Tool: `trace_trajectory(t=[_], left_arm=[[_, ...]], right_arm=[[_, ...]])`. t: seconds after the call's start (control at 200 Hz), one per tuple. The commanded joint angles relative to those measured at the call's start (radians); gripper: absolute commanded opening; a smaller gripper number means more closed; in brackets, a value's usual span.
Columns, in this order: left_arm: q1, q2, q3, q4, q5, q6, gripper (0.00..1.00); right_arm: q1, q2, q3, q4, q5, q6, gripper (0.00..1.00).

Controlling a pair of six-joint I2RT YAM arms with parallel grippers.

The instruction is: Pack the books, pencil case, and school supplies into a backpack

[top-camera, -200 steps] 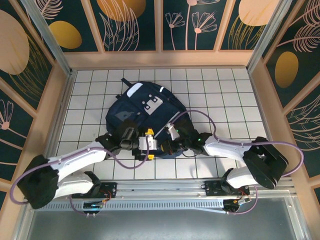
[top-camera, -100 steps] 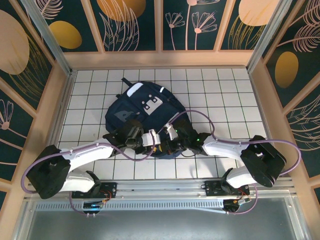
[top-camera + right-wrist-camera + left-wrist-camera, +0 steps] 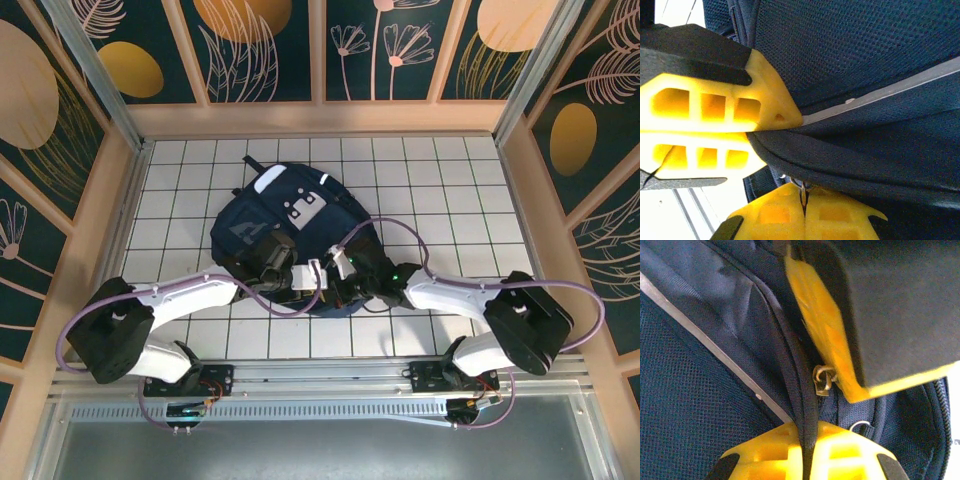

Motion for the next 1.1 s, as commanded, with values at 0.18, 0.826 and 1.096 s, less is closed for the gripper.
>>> trace_trajectory(t=[0.18,0.826,1.096], left_arm=[[0.034,-0.05,-0.006,-0.144,0.025,0.147,0.0],[0.302,-0.084,-0.015,-0.034,0.001,0.174,0.63],[0.432,-0.053,0.041,-0.064,0.026,0.226,0.65]], right_arm=[[-0.17,-0.068,0.035,-0.176,0.079,-0.119,0.0],[-0.094,-0.063,0.022,-0.097,-0.02,-0.097,0.0],[0.004,0.078,0.106,0.085,-0.062,0.043,0.0]])
